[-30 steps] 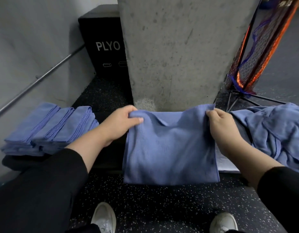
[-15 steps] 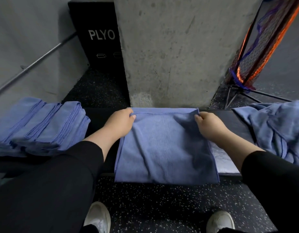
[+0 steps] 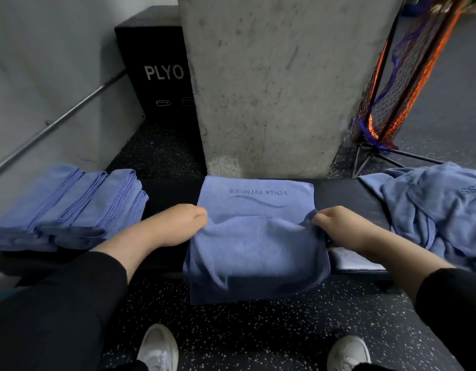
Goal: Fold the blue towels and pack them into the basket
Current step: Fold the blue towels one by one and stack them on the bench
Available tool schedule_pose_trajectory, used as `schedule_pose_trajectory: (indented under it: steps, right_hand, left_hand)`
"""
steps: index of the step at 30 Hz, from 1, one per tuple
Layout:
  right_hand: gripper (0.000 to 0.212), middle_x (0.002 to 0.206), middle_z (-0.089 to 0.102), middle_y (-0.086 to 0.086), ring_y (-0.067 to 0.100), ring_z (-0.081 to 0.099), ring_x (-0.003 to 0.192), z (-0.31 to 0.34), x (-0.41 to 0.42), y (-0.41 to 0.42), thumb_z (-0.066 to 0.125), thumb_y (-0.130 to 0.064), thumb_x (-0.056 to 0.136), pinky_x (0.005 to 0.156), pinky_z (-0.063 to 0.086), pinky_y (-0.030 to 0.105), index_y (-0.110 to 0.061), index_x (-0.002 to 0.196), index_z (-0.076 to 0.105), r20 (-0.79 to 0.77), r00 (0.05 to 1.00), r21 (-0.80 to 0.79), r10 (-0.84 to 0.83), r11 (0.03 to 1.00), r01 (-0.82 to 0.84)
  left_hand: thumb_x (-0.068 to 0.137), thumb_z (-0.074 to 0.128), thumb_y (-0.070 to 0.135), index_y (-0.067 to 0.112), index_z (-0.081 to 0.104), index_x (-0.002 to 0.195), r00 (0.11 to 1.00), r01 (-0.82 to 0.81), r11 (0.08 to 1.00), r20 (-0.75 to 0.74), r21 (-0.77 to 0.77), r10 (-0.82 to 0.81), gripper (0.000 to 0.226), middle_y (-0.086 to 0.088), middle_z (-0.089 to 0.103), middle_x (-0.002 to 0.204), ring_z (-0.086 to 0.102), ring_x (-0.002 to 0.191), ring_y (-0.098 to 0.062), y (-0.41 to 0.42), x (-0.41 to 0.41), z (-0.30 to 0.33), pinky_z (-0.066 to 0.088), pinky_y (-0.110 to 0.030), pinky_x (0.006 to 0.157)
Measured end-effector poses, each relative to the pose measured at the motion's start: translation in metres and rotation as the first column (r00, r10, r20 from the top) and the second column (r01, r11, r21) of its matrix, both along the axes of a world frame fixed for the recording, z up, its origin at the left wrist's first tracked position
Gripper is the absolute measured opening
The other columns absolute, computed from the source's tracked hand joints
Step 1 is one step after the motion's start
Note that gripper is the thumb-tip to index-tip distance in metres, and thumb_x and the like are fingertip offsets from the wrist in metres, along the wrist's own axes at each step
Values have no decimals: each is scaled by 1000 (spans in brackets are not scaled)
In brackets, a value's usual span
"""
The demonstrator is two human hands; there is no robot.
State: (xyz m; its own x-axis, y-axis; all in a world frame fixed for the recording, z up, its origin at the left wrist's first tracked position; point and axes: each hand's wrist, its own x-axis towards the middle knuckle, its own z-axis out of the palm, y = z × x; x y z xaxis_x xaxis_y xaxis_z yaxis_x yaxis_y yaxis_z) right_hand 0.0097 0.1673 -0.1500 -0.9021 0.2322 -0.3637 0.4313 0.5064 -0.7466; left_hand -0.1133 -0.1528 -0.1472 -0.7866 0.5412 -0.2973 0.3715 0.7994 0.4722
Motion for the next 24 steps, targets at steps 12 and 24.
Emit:
schedule_pose_trajectory:
  steps: [12, 24]
  right_hand:
    - [30, 59, 42, 0, 18, 36, 59, -2, -78, 13, 48, -19, 97, 56, 30, 29, -9, 69, 54, -293, 881, -62, -372, 927, 370]
    - [22, 101, 68, 21, 39, 61, 97, -41, -109, 45, 49, -21, 97, 73, 41, 34, -4, 96, 64, -254, 951, 455, -174, 846, 276]
  left_hand:
    - [97, 52, 19, 7, 53, 72, 859, -353, 887, -273, 296, 433, 28, -9, 57, 68, 50, 69, -31, 40, -72, -4, 33, -38, 58]
    - [97, 58, 26, 18, 65, 85, 853, -304, 936, -389, 176, 350, 16, 4, 61, 75, 56, 73, -19, 49, -118, -61, 37, -32, 59]
